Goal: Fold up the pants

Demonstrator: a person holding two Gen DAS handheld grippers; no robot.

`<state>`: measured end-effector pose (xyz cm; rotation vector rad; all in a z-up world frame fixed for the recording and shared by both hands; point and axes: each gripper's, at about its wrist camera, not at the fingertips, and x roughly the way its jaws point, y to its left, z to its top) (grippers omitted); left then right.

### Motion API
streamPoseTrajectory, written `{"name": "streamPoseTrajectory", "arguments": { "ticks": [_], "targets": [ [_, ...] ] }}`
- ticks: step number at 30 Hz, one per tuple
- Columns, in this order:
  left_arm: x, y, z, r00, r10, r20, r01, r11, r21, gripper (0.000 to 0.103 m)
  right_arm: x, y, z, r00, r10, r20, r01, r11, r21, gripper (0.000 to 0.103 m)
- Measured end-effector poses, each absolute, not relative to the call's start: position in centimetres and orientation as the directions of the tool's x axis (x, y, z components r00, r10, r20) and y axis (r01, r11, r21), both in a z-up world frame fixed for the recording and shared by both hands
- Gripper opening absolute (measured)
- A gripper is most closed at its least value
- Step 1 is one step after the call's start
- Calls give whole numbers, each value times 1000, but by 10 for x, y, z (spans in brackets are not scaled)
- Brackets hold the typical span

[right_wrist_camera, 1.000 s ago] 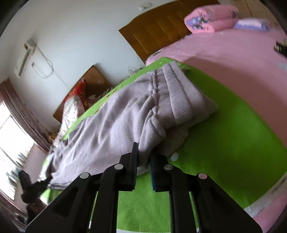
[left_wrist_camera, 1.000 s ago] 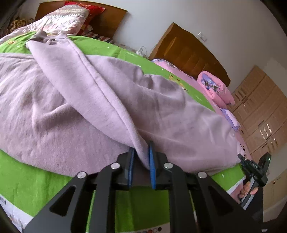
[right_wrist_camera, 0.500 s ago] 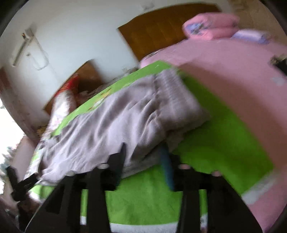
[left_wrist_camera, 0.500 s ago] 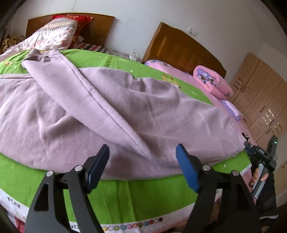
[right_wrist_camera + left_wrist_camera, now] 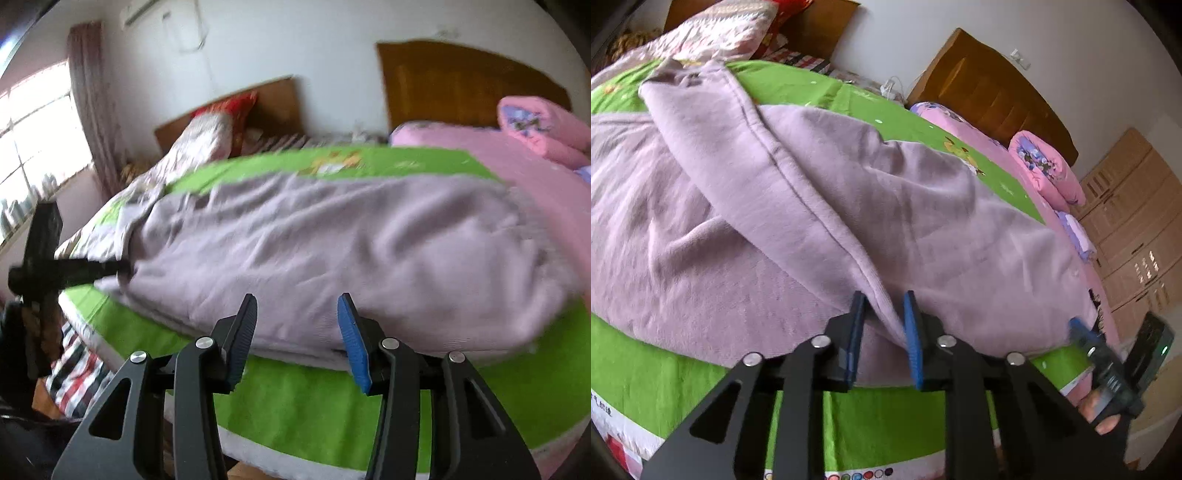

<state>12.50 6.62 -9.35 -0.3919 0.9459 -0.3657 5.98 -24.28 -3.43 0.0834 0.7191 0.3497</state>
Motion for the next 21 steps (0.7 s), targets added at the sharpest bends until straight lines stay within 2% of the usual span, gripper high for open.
{"name": "streamPoseTrajectory", "arguments": {
  "ticks": [2, 6, 8, 12, 13, 14, 17, 18, 19, 21],
  "targets": [
    [126, 72, -95, 520, -490, -699, 111, 851, -514, 18, 40, -220, -32, 685, 391, -614, -392, 909, 142, 50],
    [125, 75, -98, 515, -494, -700, 94, 845, -527, 19, 31, -181, -36, 665, 381, -642, -520, 853, -33, 50],
    [125, 76, -98, 511, -502, -698, 73, 834, -546, 26, 33, -174, -42, 657, 367, -659, -547, 833, -81, 50],
    [123, 73, -95, 489, -495, -719, 59, 841, -538, 48, 42, -161, -48, 663, 322, -676, -581, 791, -193, 48],
    [123, 70, -94, 485, -493, -722, 51, 840, -540, 53, 43, -157, -49, 665, 314, -677, -591, 776, -221, 45],
    [122, 68, -92, 482, -487, -728, 48, 845, -533, 54, 43, -154, -49, 664, 308, -681, -602, 760, -244, 38],
    [121, 63, -90, 481, -485, -730, 56, 848, -527, 52, 43, -154, -45, 658, 334, -675, -624, 743, -241, 32],
    [122, 62, -91, 481, -477, -736, 55, 854, -518, 48, 42, -153, -43, 656, 347, -671, -632, 739, -235, 32],
    [123, 61, -93, 481, -461, -746, 54, 865, -499, 40, 43, -152, -43, 660, 337, -671, -629, 736, -250, 32],
    [125, 63, -94, 489, -446, -750, 50, 872, -487, 33, 45, -150, -47, 660, 314, -683, -630, 727, -274, 32]
  ]
}}
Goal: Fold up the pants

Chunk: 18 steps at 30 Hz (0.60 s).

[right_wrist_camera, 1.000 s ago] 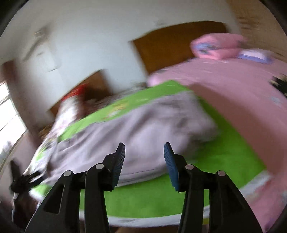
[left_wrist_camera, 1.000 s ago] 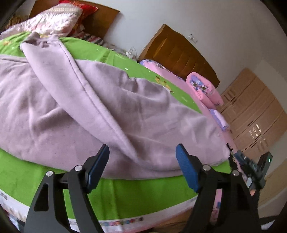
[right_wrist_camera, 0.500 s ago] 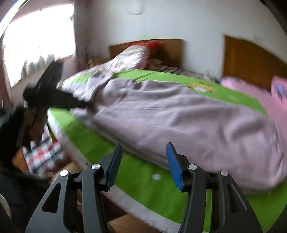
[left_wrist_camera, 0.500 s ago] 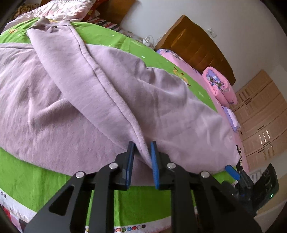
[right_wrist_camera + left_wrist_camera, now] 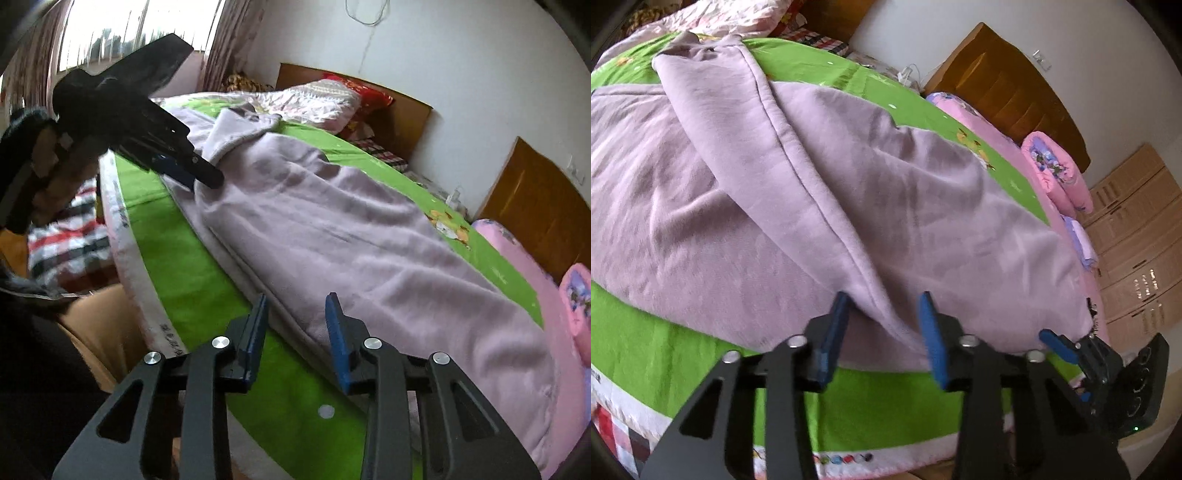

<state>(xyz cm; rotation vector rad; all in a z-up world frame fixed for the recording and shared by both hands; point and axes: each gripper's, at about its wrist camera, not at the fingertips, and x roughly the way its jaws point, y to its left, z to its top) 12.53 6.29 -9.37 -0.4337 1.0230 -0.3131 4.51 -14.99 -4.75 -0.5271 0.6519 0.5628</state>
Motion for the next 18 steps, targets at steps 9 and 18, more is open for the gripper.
{"name": "streamPoseTrajectory", "arguments": {
  "ticks": [9, 18],
  "targets": [
    [115, 72, -84, 562, -470, -681, 82, 850, -520, 5, 35, -149, -42, 718, 313, -621, -606, 720, -338, 6],
    [106, 78, -100, 512, -469, -720, 54, 854, -518, 8, 35, -150, -62, 664, 308, -681, -636, 712, -298, 8]
  ]
}}
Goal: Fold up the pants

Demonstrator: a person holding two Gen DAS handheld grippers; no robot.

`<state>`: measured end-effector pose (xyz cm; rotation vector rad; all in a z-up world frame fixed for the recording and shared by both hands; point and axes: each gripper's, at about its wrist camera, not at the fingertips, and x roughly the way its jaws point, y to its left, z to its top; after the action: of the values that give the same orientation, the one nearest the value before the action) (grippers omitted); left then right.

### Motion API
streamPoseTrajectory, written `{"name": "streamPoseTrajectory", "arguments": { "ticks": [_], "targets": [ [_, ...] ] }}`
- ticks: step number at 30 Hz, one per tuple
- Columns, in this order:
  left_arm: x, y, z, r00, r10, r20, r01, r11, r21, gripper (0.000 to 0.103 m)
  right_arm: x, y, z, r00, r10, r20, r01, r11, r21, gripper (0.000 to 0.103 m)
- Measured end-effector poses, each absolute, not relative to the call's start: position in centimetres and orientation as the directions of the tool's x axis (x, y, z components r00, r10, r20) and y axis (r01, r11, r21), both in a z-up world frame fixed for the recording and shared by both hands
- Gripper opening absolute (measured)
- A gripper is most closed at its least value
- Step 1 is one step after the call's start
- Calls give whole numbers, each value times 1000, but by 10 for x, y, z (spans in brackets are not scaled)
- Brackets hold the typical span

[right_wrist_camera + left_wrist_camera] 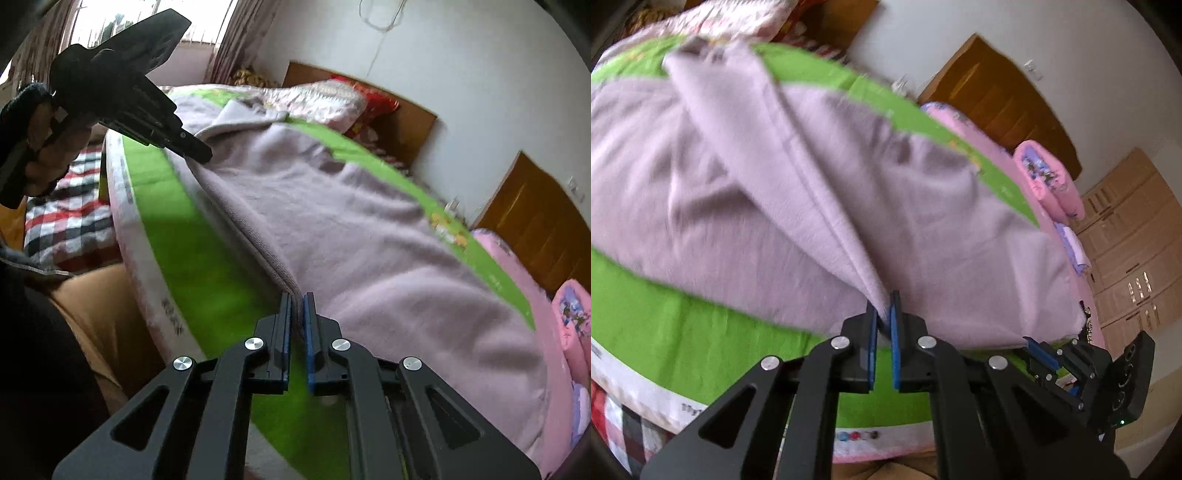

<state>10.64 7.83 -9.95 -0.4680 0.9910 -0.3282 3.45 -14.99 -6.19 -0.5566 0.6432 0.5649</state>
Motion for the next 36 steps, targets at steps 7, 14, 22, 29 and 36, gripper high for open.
{"name": "streamPoseTrajectory", "arguments": {
  "ticks": [7, 14, 22, 29, 36],
  "targets": [
    [89, 84, -68, 617, -286, -734, 10, 935, -356, 70, 20, -162, -41, 604, 410, -684, -661, 736, -143, 51],
    [98, 18, -20, 643, -451, -620, 317, 893, -321, 93, 54, -248, 0, 761, 233, -605, -300, 954, -10, 53],
    [150, -7, -80, 508, -351, -786, 266, 932, -244, 91, 62, -316, -33, 602, 163, -782, -151, 985, 89, 63],
    [157, -14, -83, 497, -345, -796, 291, 931, -222, 97, 124, -311, 11, 675, 139, -725, -132, 989, 67, 86],
    [138, 32, -63, 514, -498, -699, 353, 865, -356, 98, 158, -317, -40, 525, 82, -847, -126, 992, 18, 89]
  ]
}}
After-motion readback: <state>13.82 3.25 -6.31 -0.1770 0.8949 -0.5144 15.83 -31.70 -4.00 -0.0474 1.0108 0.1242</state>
